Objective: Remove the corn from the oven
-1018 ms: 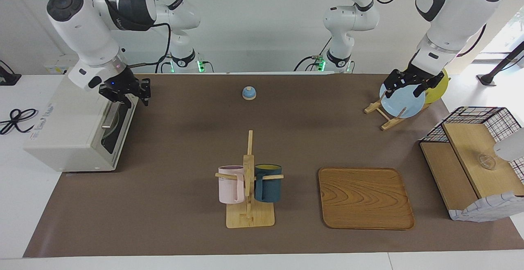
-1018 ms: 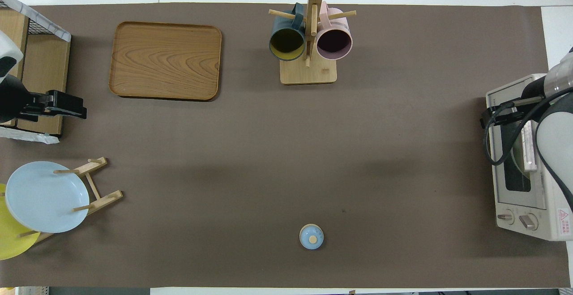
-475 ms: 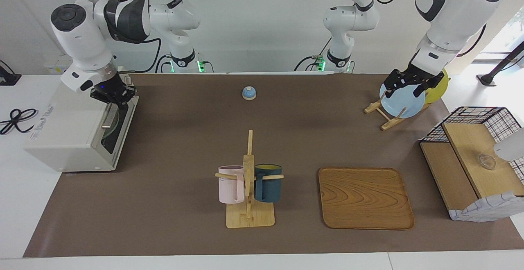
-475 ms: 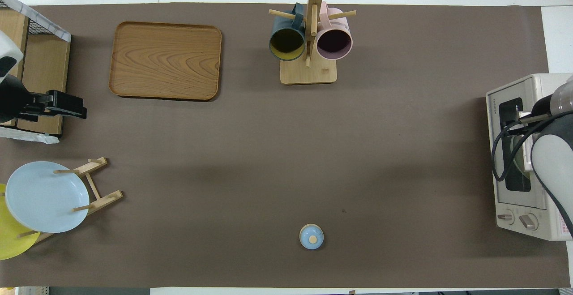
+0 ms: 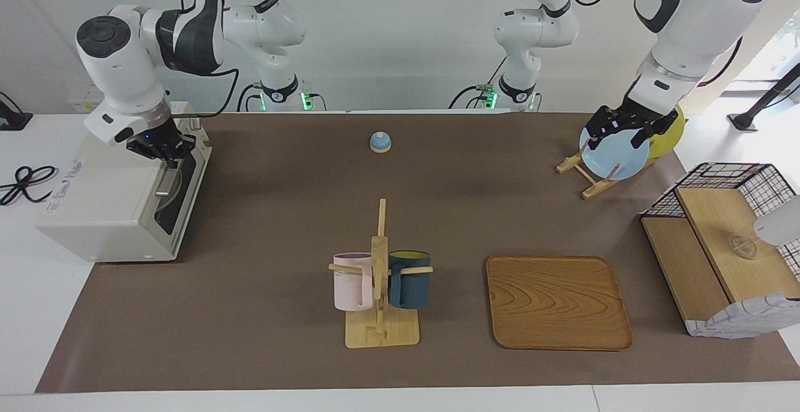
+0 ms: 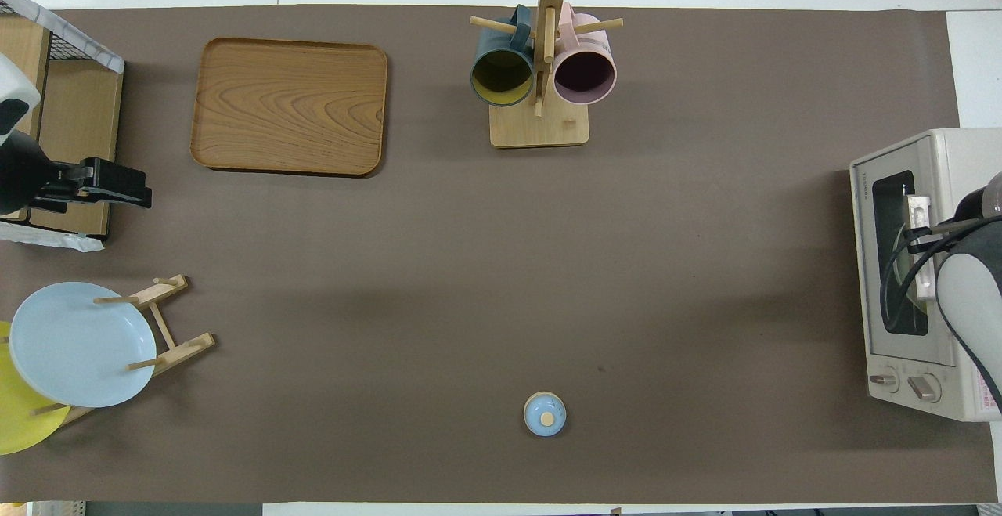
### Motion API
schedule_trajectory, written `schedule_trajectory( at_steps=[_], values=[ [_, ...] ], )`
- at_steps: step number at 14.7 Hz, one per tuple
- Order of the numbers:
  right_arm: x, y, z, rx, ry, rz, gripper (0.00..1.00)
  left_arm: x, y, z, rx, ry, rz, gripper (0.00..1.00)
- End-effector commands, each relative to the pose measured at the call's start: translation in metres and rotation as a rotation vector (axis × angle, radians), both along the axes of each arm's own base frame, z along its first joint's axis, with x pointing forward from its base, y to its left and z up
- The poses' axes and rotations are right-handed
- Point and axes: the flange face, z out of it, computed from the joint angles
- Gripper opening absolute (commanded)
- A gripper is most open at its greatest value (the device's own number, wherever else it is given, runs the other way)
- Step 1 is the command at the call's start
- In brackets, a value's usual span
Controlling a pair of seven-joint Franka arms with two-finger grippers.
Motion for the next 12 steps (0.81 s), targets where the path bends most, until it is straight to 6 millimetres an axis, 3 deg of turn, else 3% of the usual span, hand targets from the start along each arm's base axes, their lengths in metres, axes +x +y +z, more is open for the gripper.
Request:
schedule_trajectory(
  at_steps=[1,6,9,12],
  values=[
    [-0.006,-0.005,-0.005,-0.012,-0.006,0.018,0.00,-0.003,0.003,0.004,0.016,-0.014,-0.004,1.00],
    [-0.008,-0.010,-0.023,-0.010,-0.016,0.024,0.00,-0.003,0.003,0.004,0.016,-0.014,-0.004,1.00],
    [-0.002,0.004,-0.030,-0.006,-0.022,0.021,0.00,-0.003,0.003,0.004,0.016,-0.014,-0.004,1.00],
    [0.008,0.032,-0.043,0.035,-0.039,0.003,0.00,-0.003,0.003,0.004,0.016,-0.014,-0.004,1.00]
  ],
)
